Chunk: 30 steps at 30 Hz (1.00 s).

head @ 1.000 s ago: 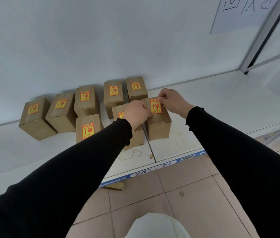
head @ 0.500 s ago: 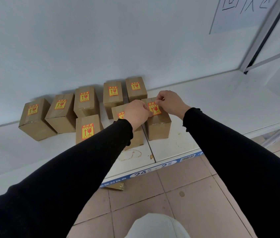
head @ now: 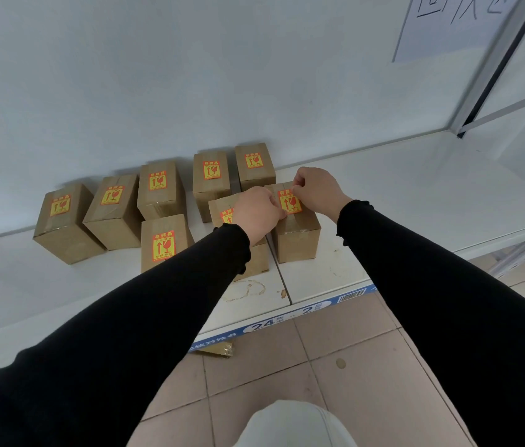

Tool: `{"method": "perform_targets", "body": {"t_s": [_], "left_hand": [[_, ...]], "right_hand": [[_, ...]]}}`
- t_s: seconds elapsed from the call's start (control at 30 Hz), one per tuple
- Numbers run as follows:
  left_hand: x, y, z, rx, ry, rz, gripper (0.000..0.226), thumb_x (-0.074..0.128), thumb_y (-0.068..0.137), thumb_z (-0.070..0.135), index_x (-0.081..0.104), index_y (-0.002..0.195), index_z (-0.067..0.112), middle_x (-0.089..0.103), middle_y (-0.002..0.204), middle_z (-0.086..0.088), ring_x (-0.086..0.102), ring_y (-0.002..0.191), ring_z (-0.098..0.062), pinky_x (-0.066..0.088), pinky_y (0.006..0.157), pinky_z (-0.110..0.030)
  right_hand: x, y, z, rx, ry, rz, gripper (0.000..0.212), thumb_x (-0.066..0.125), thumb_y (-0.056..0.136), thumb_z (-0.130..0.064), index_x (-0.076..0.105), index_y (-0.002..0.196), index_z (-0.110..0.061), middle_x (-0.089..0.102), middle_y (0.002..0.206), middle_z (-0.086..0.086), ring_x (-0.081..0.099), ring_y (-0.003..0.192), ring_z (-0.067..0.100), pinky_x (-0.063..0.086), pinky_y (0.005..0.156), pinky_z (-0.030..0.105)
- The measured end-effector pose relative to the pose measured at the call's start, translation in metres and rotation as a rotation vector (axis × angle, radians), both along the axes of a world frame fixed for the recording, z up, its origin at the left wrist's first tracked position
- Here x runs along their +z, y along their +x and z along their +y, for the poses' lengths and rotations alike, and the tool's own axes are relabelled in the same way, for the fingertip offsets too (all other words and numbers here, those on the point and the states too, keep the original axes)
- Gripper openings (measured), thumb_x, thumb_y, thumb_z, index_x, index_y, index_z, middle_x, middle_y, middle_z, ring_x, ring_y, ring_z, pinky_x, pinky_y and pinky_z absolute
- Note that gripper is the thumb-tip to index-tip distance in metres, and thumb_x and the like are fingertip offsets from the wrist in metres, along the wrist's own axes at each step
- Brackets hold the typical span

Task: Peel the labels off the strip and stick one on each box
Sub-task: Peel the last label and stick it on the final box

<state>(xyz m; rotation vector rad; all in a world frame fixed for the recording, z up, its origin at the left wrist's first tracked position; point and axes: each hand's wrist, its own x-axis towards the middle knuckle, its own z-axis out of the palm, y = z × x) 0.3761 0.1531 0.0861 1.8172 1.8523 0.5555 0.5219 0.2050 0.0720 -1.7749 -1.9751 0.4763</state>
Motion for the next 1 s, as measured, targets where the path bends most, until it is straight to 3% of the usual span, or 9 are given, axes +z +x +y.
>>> {"method": "perform_targets", "body": {"t_s": [0.17, 0.3, 0.43, 0.7, 0.83, 0.93, 1.0], "left_hand": [[-0.0015, 0.0000, 0.0006, 0.001, 0.005, 0.004, 0.025, 0.071, 0.089, 0.025, 0.057, 0.068, 0.021, 0.061, 0.073, 0.002, 0.064, 0.079, -0.017, 0.058, 0.077, -0.032], [-0.0027, 0.0002, 0.0008, -0.003, 0.011, -0.004, 0.020, 0.067, 0.092, 0.030, 0.064, 0.077, 0.017, 0.063, 0.076, -0.001, 0.066, 0.078, -0.017, 0.058, 0.077, -0.032], [-0.0014, 0.0004, 0.0011, -0.010, 0.018, 0.007, 0.022, 0.067, 0.092, 0.029, 0.063, 0.073, 0.017, 0.061, 0.071, 0.000, 0.064, 0.074, -0.017, 0.059, 0.077, -0.033], [0.0006, 0.0011, 0.0001, -0.022, 0.017, 0.029, 0.011, 0.070, 0.089, 0.023, 0.068, 0.091, 0.012, 0.070, 0.092, -0.004, 0.065, 0.088, -0.018, 0.056, 0.079, -0.032], [0.0026, -0.0008, 0.0007, -0.043, 0.048, 0.021, 0.025, 0.074, 0.085, 0.021, 0.059, 0.104, 0.016, 0.064, 0.097, 0.000, 0.058, 0.086, -0.018, 0.048, 0.068, -0.029], [0.0023, -0.0015, 0.0015, -0.078, 0.056, 0.027, 0.039, 0.074, 0.086, 0.022, 0.058, 0.121, 0.022, 0.064, 0.113, 0.000, 0.060, 0.096, -0.020, 0.049, 0.074, -0.029], [0.0022, -0.0020, 0.0023, -0.089, 0.049, 0.040, 0.043, 0.073, 0.087, 0.023, 0.060, 0.128, 0.025, 0.064, 0.125, -0.002, 0.060, 0.109, -0.022, 0.048, 0.080, -0.029]], "right_hand": [[0.0010, -0.0015, 0.0000, 0.002, -0.002, -0.024, 0.016, 0.052, 0.097, -0.016, 0.065, 0.103, -0.008, 0.063, 0.100, 0.005, 0.055, 0.090, 0.018, 0.038, 0.073, 0.027], [0.0010, -0.0017, 0.0006, -0.014, -0.014, -0.011, 0.016, 0.053, 0.097, -0.018, 0.065, 0.102, -0.009, 0.064, 0.100, 0.005, 0.055, 0.090, 0.019, 0.038, 0.074, 0.027], [0.0002, -0.0026, -0.0001, -0.013, -0.013, -0.012, 0.012, 0.053, 0.096, -0.017, 0.063, 0.097, -0.010, 0.064, 0.101, 0.005, 0.055, 0.091, 0.019, 0.037, 0.074, 0.027], [-0.0013, -0.0038, -0.0001, -0.027, -0.014, -0.025, 0.005, 0.061, 0.092, -0.015, 0.059, 0.087, -0.015, 0.063, 0.101, 0.005, 0.055, 0.090, 0.019, 0.037, 0.073, 0.027], [-0.0026, -0.0031, 0.0009, -0.043, -0.021, 0.005, 0.008, 0.064, 0.090, -0.015, 0.063, 0.097, -0.012, 0.062, 0.101, 0.004, 0.060, 0.096, 0.023, 0.044, 0.076, 0.030], [0.0003, -0.0025, -0.0019, -0.054, -0.020, 0.081, 0.021, 0.067, 0.087, -0.011, 0.059, 0.107, -0.011, 0.063, 0.102, 0.005, 0.060, 0.093, 0.022, 0.043, 0.073, 0.028], [0.0010, -0.0018, -0.0041, -0.048, 0.010, 0.080, 0.017, 0.062, 0.087, -0.007, 0.059, 0.104, -0.010, 0.063, 0.102, 0.005, 0.059, 0.093, 0.023, 0.040, 0.071, 0.026]]}}
